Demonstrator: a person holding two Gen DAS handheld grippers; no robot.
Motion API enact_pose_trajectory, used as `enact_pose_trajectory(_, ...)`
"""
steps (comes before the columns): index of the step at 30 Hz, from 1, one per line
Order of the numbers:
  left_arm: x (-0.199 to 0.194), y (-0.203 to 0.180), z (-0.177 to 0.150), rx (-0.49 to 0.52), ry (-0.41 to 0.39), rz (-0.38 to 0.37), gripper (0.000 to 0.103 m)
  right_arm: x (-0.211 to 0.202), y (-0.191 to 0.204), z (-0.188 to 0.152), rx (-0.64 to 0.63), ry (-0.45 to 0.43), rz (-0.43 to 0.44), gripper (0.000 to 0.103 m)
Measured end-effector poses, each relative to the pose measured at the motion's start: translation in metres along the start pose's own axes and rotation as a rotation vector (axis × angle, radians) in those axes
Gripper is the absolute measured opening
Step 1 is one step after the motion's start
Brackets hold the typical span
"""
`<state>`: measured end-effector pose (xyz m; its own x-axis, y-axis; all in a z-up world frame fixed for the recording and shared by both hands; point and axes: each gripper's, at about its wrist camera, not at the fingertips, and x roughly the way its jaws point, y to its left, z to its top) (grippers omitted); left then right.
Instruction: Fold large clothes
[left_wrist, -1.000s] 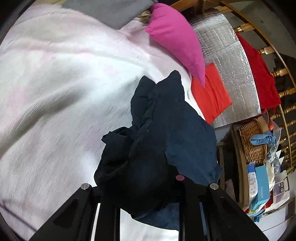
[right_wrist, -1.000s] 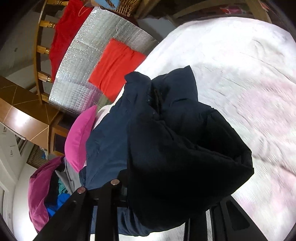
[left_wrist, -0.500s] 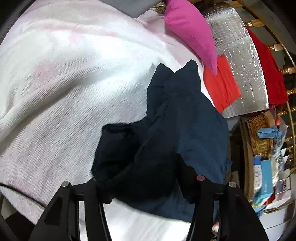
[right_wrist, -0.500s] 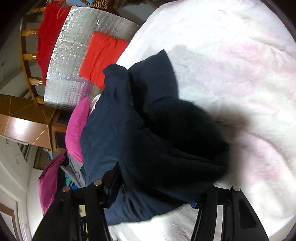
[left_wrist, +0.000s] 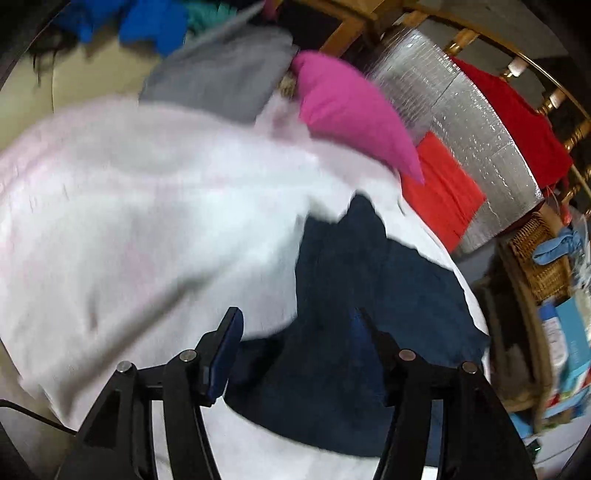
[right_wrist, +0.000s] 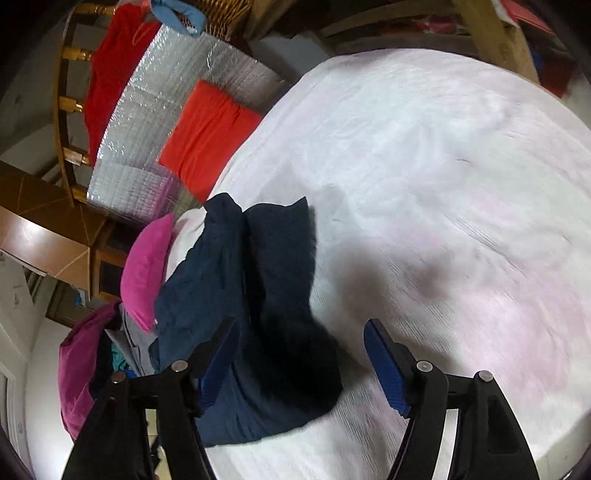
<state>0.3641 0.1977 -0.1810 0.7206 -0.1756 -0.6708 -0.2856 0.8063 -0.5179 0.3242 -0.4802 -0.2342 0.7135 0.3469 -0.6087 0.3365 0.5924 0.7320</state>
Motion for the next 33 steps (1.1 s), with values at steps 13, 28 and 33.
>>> enact_pose_trajectory(13, 0.11, 0.001, 0.013, -0.042, 0.326, -0.046, 0.081, 0.086, 0.008, 0.017, -0.002, 0.134, 0.084, 0.083)
enact_pose_trajectory(28, 0.12, -0.012, 0.028, 0.004, 0.239, -0.05, 0.056, 0.099, 0.064, 0.007, -0.195, -0.01, -0.105, 0.041)
enact_pose_trajectory(33, 0.106, -0.026, 0.028, 0.099, 0.185, 0.037, 0.061, 0.086, 0.043, 0.001, -0.096, 0.015, -0.097, 0.061)
